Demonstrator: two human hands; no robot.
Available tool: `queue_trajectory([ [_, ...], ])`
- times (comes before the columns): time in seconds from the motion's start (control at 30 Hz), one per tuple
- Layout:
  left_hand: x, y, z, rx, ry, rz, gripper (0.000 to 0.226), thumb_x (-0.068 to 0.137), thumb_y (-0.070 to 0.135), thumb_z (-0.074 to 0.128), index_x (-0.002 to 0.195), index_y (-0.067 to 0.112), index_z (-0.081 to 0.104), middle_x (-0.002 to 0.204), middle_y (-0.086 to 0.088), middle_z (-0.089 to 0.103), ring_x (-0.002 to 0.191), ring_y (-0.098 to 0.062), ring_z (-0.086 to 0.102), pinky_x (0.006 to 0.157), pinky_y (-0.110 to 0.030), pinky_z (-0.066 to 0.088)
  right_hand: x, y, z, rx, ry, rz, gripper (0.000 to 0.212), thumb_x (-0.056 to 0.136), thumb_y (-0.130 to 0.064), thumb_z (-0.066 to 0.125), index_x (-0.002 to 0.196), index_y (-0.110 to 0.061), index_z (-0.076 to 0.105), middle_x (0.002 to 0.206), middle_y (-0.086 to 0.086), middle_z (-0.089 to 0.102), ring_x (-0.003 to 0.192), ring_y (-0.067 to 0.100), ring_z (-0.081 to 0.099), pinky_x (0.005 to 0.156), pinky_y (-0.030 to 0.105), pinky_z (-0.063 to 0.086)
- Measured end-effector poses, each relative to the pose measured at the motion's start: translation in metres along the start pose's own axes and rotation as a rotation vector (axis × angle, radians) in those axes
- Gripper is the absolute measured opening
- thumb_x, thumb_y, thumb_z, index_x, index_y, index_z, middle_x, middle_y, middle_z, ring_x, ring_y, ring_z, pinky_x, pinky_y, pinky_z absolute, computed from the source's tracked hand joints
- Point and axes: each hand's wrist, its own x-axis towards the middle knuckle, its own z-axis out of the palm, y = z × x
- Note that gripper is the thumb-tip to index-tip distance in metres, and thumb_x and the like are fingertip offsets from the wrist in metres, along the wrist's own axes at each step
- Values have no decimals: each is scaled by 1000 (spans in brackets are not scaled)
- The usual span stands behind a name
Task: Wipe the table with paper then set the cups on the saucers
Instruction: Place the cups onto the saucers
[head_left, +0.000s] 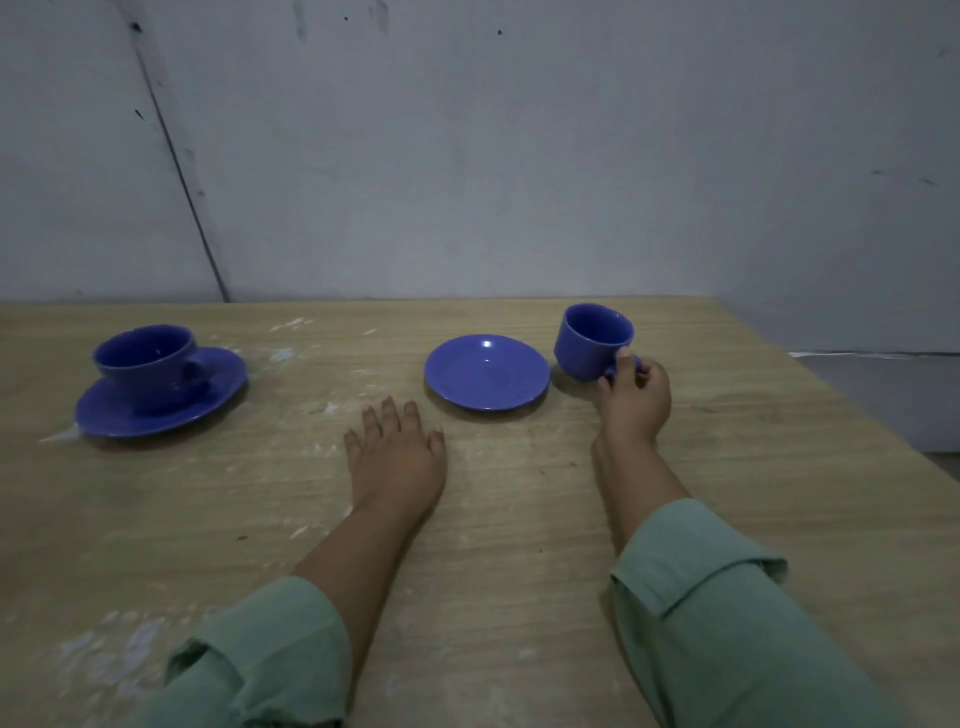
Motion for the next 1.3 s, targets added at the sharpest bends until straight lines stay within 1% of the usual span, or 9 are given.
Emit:
queue_trajectory([
  [0.1,-1,1,-1,-6,3,2,59,97,41,20,150,15,15,160,-8,8,147,-30,2,117,-49,2,-11,-10,13,51,-102,-42,14,91,-19,57,78,-17,53,89,7,61,74,8,61,68,19,55],
  [0.17,-1,2,-1,-1,6,2,58,97,40,21,150,15,15,160,-9,8,147,-30,2,117,-49,3,-20,-13,24,42,-202,-20,19,92,-16,56,74,-19,52,79,2,61,74,12,61,66,21,53],
  [0.33,-1,2,-2,1,2,-3,58,98,40,22,150,15,15,160,-8,8,147,-30,3,117,-49,3,-35,-4,44,25,-355,53,22,93,-12,55,72,-15,50,74,3,58,73,11,59,64,17,55],
  [0.67,-1,1,-2,-4,-15,-7,58,98,40,19,150,16,12,160,-8,5,147,-29,-1,118,-49,1,-37,5,53,-81,-377,112,20,92,-14,57,72,-13,52,77,1,57,75,7,58,66,19,55],
  [0.83,-2,1,-2,-6,-15,-5,58,98,40,19,150,16,12,160,-8,5,147,-29,-1,118,-49,1,-38,4,52,-154,-369,109,13,92,-17,57,90,-5,57,81,-2,58,77,8,59,71,21,56],
  [0.93,-1,1,-1,-8,-12,-3,58,98,40,20,150,16,12,160,-8,5,147,-29,-1,118,-49,1,-37,4,51,-186,-372,100,14,92,-18,57,94,-4,57,82,-2,58,79,9,59,73,23,55],
  [1.1,-1,0,0,-13,-2,-2,58,97,40,20,150,16,12,160,-8,5,147,-29,0,118,-48,0,-36,3,49,-342,-352,-42,11,91,-18,58,89,-7,59,74,-4,62,70,12,64,82,36,57],
  [1.2,-1,1,0,-16,-6,-7,59,97,40,20,150,16,11,160,-8,5,147,-29,-1,118,-48,0,-38,2,47,-422,-358,-148,9,90,-18,58,89,-10,60,89,10,69,87,29,68,86,44,55],
  [1.3,-1,1,-1,-36,4,-12,59,97,40,22,150,14,13,160,-7,8,148,-28,1,118,-47,1,-42,0,42,-461,-341,-236,22,89,-18,60,107,-4,60,108,13,67,97,22,64,85,30,52],
])
